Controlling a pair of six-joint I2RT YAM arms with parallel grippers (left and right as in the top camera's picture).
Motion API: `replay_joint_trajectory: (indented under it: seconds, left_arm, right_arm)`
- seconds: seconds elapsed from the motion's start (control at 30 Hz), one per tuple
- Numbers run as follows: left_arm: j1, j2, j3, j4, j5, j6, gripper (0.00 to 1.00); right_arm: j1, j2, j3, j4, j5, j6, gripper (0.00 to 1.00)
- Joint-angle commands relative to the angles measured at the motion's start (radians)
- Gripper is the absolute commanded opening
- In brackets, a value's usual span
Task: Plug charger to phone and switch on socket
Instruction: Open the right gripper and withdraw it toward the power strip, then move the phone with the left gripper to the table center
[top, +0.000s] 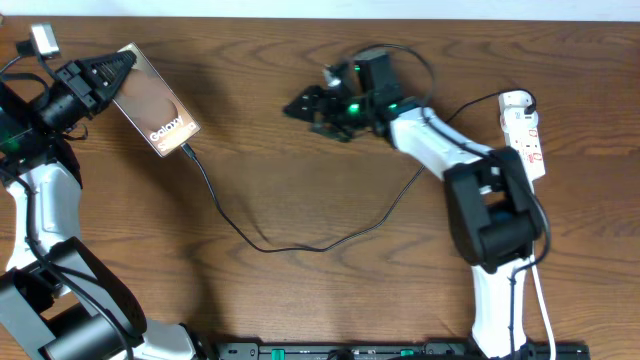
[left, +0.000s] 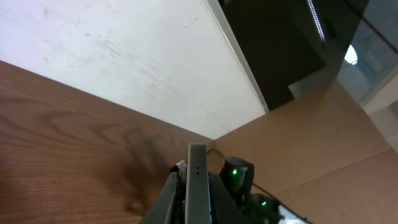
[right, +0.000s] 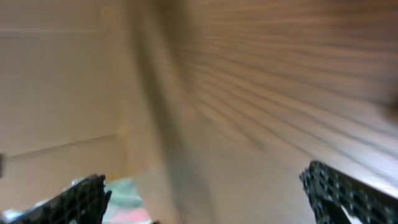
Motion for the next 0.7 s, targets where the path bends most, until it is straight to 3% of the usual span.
replay_joint_trajectory:
  seconds: [0.0,0.17,0.3,0.53,0.67]
  left_arm:
    - [-0.003,-0.013,0.009,0.004,0.021,0.005,0.08]
    - [-0.031,-0.013,0.009,-0.095,0.02,0.084,0.07]
    - [-0.069,-0.013,0.009,-0.302,-0.001,0.271,0.08]
    - [-0.153,-0.013,0.009,-0.734,-0.21,0.578,0.07]
    - [-0.214,-0.013,0.009,-0.885,-0.383,0.66,0.07]
  right_arm:
    - [-0.049,-0.167,0.013,-0.132,0.189,-0.181,0.99]
    - [-0.089,-0.33,0.013,-0.347,0.343,-0.265,0.99]
    - [-0.095,-0.475,0.013,-0.457,0.428,-0.317,0.99]
    - [-0.095,-0.67,0.013,-0.604,0.524,-0.328,0.99]
    - [-0.095,-0.729,0.013,-0.681,0.578,-0.328,0.99]
